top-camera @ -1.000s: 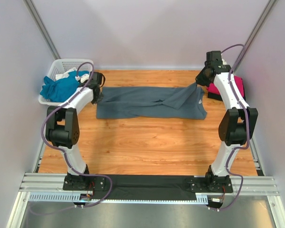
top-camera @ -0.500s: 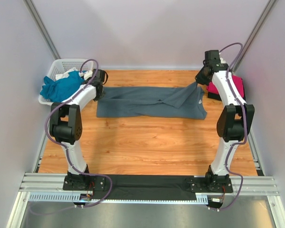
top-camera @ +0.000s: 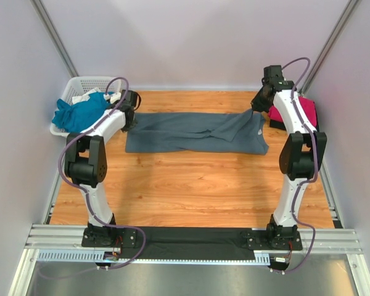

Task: Fold and stack the t-shirts
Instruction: Fold the tshirt

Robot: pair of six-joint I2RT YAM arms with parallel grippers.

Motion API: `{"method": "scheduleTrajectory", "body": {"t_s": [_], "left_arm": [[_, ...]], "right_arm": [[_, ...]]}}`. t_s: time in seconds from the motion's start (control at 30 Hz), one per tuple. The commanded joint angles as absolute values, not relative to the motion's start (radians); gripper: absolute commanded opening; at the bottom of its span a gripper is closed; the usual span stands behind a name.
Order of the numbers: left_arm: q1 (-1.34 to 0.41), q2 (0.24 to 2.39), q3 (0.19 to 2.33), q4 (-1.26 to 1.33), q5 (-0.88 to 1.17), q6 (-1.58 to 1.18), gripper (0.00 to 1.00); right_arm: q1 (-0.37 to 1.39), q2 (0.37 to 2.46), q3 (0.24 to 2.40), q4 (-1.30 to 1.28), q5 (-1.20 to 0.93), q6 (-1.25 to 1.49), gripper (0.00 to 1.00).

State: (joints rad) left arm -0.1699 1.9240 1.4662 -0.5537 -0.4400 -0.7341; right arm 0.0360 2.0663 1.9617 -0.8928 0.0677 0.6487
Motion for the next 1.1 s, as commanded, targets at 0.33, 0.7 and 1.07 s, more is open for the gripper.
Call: {"method": "scheduleTrajectory", "body": {"t_s": [0.33, 0.7, 1.07], "left_arm": [[-0.181, 1.499, 1.234, -0.773, -0.315, -0.723, 0.00], [-0.186, 1.312, 0.999, -0.933, -0.193, -0.699, 0.00], [-0.193, 1.285, 0.838, -0.950, -0.186, -0.699, 0.00]], "right_arm": [[0.061, 1.422, 1.423, -1.184, 0.091, 0.787, 0.00], [0.104, 1.135, 1.071, -1.353, 0.074, 0.920, 0.00], [0.104, 0.916, 0.960, -1.552, 0.074, 1.048, 0.00]]}}
